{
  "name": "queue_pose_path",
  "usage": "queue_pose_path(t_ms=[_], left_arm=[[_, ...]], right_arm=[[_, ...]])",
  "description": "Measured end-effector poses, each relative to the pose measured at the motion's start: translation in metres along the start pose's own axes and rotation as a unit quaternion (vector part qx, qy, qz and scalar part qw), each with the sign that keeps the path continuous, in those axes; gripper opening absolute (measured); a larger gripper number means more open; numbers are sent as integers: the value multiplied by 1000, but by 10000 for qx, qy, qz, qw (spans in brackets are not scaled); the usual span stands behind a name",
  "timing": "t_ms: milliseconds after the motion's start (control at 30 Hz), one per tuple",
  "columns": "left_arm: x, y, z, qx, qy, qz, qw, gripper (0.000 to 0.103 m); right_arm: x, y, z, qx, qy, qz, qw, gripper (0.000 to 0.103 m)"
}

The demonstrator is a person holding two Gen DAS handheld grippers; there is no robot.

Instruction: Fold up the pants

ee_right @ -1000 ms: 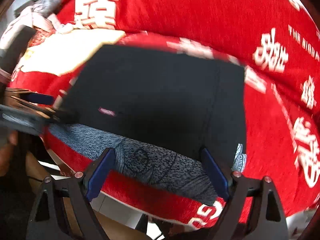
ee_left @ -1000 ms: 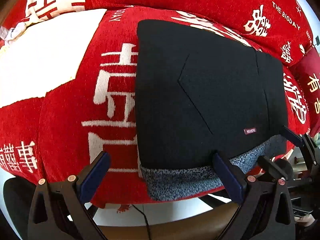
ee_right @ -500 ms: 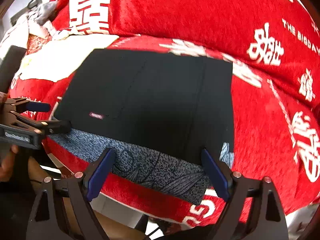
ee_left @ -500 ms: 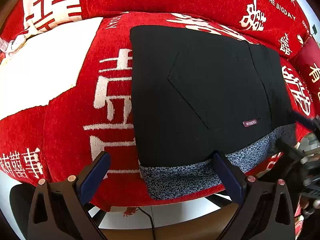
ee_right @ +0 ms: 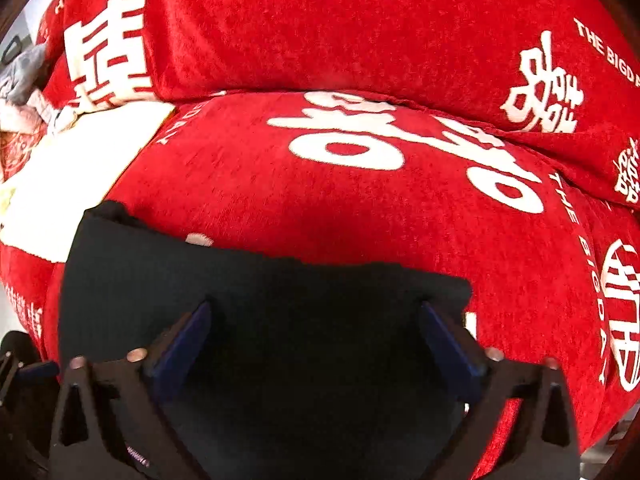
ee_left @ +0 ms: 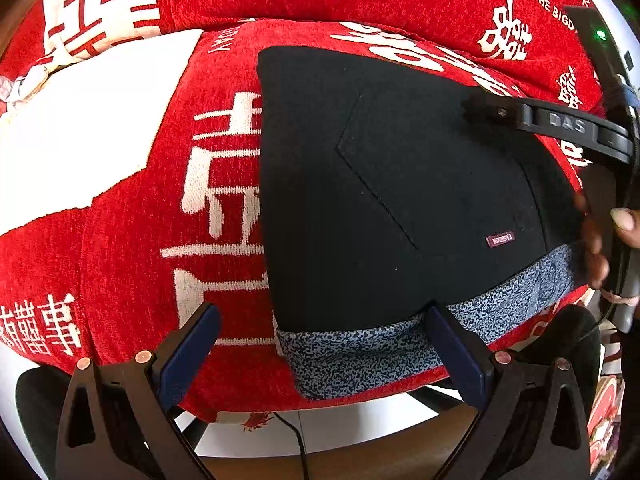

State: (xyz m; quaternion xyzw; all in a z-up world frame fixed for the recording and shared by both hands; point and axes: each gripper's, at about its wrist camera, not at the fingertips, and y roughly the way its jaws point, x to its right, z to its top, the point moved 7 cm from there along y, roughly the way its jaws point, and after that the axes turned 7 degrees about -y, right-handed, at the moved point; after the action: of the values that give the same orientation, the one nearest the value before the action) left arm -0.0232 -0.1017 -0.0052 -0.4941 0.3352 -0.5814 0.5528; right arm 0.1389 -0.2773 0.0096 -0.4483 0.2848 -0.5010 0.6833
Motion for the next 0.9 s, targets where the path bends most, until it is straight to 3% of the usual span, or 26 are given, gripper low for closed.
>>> queue_pose_path(t_ms=[133, 200, 300, 333, 433, 533, 633, 667, 800, 900], left_arm=[[-4, -23, 14, 404, -223, -257, 9986, 103], [-3, -17, 20, 293, -352, -343, 9984, 103], [5, 12, 14, -101, -121, 1, 9999, 103], [9, 14, 13, -73, -42, -44, 10000, 103], [12, -2, 19, 78, 82, -176, 9998, 103], [1, -15, 33, 313, -14, -293, 9991, 103], [-9, 1, 45, -25, -298, -586, 9978, 103], [-10, 9, 49, -159, -380, -713, 9966, 103], [7, 21, 57, -325, -305, -995, 9940, 103], [22, 33, 57, -377, -140, -957, 9946, 103]], right_arm=[[1, -49, -23, 566, 23, -145, 9983, 103], [-1, -59, -41, 604, -3, -139, 9981, 103], [-5, -39, -77, -8, -203, -297, 9994, 103], [-5, -34, -85, -90, -213, -248, 9994, 103], [17, -52, -101, 146, 231, 49, 9996, 103], [64, -74, -112, 530, 962, 169, 9938, 103], [106, -73, -118, 487, 1671, 380, 9840, 103], [111, -70, -116, 472, 1870, 685, 9788, 103], [86, -46, -96, 423, 1666, 1395, 9752, 103], [53, -8, -91, -56, 1154, 1610, 9802, 103]])
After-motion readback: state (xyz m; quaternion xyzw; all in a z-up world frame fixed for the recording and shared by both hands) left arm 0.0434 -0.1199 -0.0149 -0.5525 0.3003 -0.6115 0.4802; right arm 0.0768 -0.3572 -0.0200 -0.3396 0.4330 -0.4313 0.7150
